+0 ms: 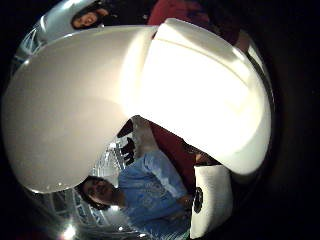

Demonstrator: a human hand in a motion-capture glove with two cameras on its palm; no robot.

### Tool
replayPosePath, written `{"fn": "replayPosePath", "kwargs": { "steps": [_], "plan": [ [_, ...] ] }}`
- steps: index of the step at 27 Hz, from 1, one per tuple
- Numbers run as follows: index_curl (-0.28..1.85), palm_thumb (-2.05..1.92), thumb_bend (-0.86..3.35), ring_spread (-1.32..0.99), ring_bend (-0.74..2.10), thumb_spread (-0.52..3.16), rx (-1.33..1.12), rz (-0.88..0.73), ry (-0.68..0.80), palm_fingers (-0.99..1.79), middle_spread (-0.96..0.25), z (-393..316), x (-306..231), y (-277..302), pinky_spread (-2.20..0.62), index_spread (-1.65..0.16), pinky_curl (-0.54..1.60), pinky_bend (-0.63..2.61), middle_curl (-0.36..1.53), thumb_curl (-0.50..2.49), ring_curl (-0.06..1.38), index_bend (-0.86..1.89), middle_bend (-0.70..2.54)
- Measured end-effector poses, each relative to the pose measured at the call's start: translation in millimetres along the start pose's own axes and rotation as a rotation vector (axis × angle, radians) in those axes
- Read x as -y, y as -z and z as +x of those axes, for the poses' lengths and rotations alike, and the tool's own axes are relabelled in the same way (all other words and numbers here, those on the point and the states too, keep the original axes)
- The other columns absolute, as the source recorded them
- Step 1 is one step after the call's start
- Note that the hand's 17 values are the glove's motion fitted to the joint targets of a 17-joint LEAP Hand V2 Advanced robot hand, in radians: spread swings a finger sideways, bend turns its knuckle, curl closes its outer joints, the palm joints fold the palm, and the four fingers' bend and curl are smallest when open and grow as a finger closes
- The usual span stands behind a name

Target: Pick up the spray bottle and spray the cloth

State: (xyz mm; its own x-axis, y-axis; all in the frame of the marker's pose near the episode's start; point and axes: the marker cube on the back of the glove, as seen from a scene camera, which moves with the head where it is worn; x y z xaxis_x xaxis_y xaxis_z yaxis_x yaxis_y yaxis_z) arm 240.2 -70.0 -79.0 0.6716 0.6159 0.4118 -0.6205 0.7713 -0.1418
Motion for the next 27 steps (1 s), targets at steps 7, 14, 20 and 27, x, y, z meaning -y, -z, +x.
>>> {"fn": "replayPosePath", "kwargs": {
  "steps": [7,14,20,27],
  "plan": [
    [0.36,1.01,-0.03,-0.05,0.53,0.64,-0.063,-0.107,-0.086,1.14,-0.06,-8,5,-5,0.1,-0.27,0.36,0.27,0.44,0.58,0.38,0.13,0.22],
    [0.36,1.0,-0.03,-0.04,0.54,0.65,-0.14,-0.154,-0.119,1.14,-0.06,-13,6,-10,0.1,-0.27,0.37,0.27,0.44,0.6,0.38,0.13,0.23],
    [0.36,0.99,-0.03,-0.04,0.54,0.65,-0.169,-0.152,-0.134,1.14,-0.06,-23,5,-10,0.1,-0.26,0.37,0.28,0.44,0.61,0.38,0.13,0.22],
    [0.36,0.99,-0.03,-0.04,0.56,0.66,-0.207,-0.176,-0.166,1.14,-0.06,-27,3,-12,0.1,-0.26,0.37,0.3,0.44,0.61,0.38,0.13,0.22]
  ]
}}
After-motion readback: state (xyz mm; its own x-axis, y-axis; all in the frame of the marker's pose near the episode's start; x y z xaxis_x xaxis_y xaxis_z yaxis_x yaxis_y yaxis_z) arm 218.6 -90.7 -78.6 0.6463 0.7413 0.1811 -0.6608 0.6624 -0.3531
